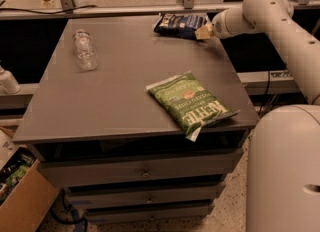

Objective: Pick blue chip bag

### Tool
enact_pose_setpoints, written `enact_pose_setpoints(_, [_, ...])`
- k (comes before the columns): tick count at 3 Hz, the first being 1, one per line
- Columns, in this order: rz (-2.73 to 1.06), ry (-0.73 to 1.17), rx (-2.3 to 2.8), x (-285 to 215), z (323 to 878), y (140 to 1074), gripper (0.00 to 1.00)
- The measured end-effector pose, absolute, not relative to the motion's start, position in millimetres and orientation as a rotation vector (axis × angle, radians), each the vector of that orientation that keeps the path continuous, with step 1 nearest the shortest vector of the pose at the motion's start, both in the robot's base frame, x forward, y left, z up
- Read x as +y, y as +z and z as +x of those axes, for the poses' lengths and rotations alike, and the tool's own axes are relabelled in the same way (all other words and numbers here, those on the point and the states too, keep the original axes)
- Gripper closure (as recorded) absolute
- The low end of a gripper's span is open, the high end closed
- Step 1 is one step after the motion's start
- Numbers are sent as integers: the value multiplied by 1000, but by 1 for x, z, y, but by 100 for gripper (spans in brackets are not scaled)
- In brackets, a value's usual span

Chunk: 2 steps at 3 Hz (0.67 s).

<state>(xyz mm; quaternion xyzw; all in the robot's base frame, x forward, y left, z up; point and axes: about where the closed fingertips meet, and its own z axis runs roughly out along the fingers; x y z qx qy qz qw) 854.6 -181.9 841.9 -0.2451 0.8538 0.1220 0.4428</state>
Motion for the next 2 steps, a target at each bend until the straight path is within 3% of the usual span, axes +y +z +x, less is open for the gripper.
enact_pose_setpoints(1, [-615, 299, 2121, -183, 850, 842, 87])
enact_pose_setpoints(2, [-615, 298, 2107, -187, 843, 848, 100])
